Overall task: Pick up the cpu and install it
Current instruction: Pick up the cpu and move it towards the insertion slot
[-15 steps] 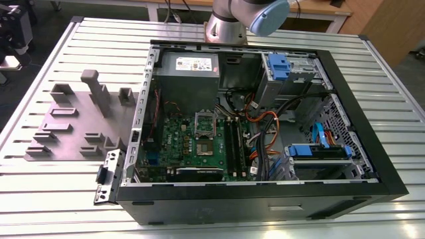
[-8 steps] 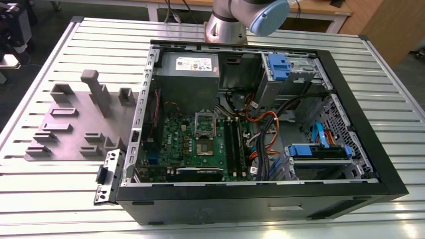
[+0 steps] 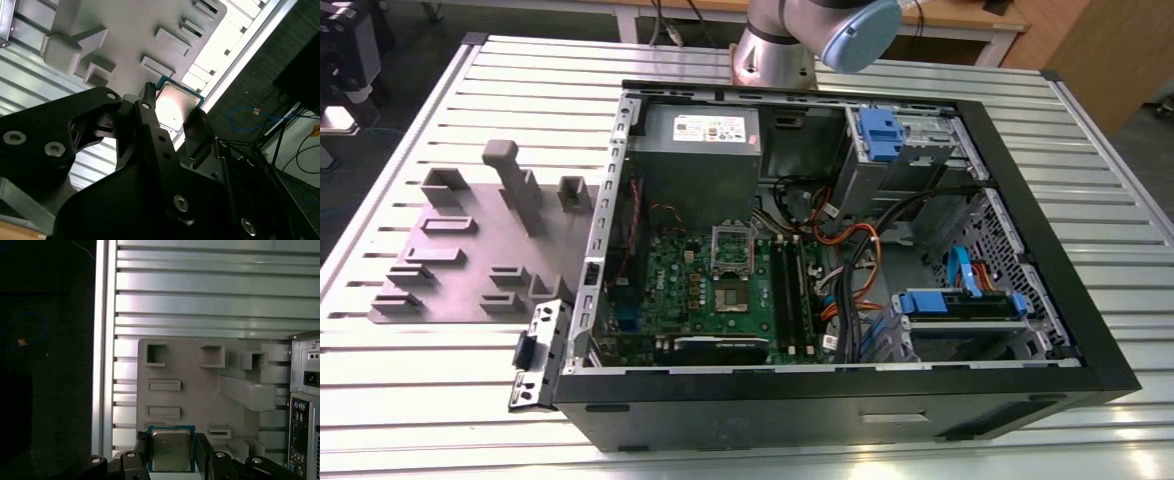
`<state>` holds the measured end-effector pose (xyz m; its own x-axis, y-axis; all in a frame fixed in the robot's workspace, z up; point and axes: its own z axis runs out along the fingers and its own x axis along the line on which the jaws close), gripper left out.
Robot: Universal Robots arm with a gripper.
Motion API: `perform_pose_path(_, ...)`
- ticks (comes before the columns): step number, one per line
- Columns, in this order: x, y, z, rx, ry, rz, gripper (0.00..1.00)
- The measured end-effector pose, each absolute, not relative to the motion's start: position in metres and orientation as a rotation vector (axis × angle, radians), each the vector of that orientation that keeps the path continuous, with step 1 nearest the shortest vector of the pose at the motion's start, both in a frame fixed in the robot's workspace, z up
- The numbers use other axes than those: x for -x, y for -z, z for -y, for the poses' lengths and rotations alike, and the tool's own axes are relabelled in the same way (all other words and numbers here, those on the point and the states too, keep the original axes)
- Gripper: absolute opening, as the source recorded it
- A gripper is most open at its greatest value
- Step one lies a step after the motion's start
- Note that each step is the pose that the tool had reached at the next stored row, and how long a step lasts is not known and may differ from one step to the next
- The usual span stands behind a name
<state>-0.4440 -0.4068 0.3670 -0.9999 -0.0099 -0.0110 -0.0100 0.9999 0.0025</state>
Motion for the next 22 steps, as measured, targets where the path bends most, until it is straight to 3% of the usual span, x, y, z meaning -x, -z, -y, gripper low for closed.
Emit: perform_pose_path(22,0.444,-0.3725,0.4068,-0.049,-0.001,-3.13,0.47)
